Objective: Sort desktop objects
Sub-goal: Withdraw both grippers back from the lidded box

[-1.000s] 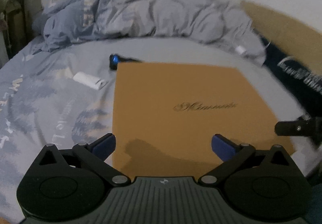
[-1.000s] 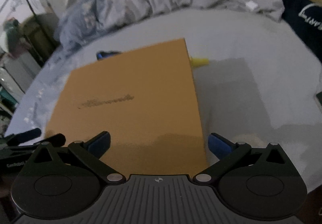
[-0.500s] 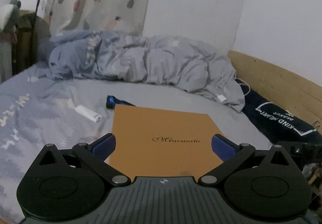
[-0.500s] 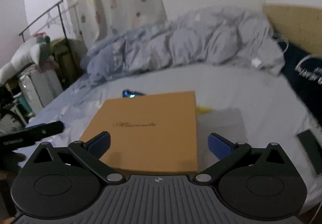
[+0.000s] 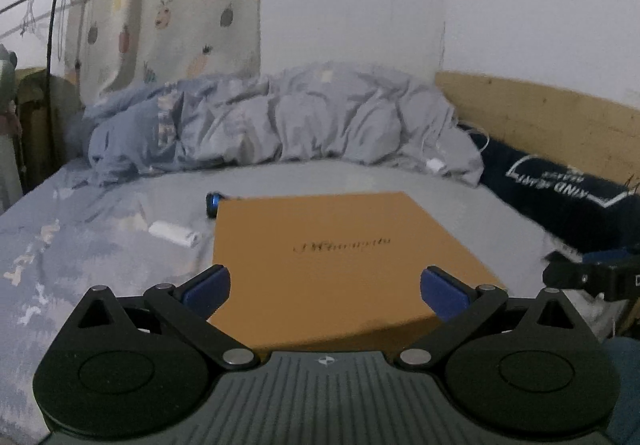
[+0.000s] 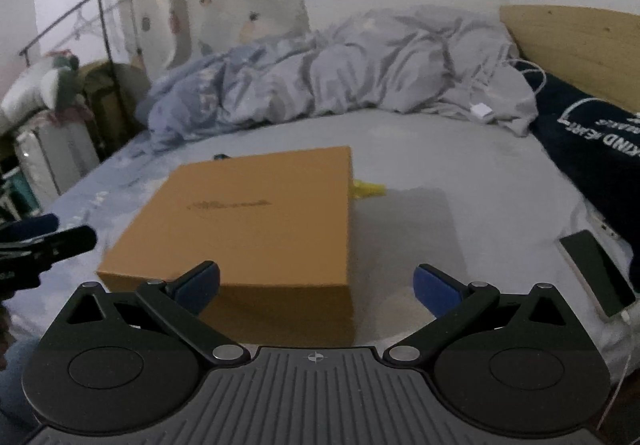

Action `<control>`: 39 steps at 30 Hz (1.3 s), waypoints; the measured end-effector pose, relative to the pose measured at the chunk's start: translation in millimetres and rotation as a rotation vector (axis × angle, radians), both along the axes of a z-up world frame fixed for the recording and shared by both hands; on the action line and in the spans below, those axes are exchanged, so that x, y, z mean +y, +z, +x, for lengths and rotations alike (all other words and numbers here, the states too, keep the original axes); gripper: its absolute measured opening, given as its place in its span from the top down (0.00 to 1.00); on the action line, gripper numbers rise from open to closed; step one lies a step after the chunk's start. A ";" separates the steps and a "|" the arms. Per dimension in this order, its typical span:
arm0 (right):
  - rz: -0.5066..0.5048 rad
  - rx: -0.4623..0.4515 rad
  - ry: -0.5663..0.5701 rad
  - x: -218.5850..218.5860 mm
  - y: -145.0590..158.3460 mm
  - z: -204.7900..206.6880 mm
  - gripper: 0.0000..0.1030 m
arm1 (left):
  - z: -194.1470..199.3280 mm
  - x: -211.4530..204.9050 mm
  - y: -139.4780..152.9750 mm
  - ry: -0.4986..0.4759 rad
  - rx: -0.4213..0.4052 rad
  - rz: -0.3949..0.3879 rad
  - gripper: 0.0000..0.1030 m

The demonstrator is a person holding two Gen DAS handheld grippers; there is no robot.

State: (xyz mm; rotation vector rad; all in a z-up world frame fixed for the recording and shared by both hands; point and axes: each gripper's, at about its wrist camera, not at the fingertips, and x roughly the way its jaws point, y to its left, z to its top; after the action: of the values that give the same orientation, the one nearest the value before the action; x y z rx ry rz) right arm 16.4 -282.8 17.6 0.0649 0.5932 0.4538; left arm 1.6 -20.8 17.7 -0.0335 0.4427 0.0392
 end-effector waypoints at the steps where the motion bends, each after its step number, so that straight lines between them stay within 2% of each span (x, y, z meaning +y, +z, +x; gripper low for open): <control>1: -0.001 0.006 -0.006 0.6 -1.4 0.4 0.00 | -0.3 0.0 -0.8 0.005 0.010 0.004 0.00; 11: -0.026 -0.010 0.009 9.6 -2.8 -7.9 0.00 | -7.7 6.1 -1.6 0.039 0.064 -0.011 0.00; 23: -0.034 -0.021 0.005 10.7 0.3 -13.8 0.00 | -15.2 -1.4 -1.1 -0.001 0.066 -0.016 0.00; 26: -0.031 -0.018 0.004 10.2 0.5 -12.6 0.00 | -14.3 2.4 -2.5 0.036 0.073 -0.057 0.00; 32: -0.027 -0.009 0.005 9.7 -0.2 -10.5 0.00 | -10.5 8.4 -6.1 0.110 0.088 -0.032 0.00; 39: -0.005 0.011 -0.005 7.2 -2.3 -9.6 0.00 | -10.1 8.1 -4.9 0.075 0.087 -0.037 0.00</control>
State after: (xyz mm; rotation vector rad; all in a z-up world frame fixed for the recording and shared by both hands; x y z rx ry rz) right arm 6.8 -275.6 15.3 0.0640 0.6049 0.4479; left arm -8.6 -12.7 12.8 -0.0854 0.5286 0.1066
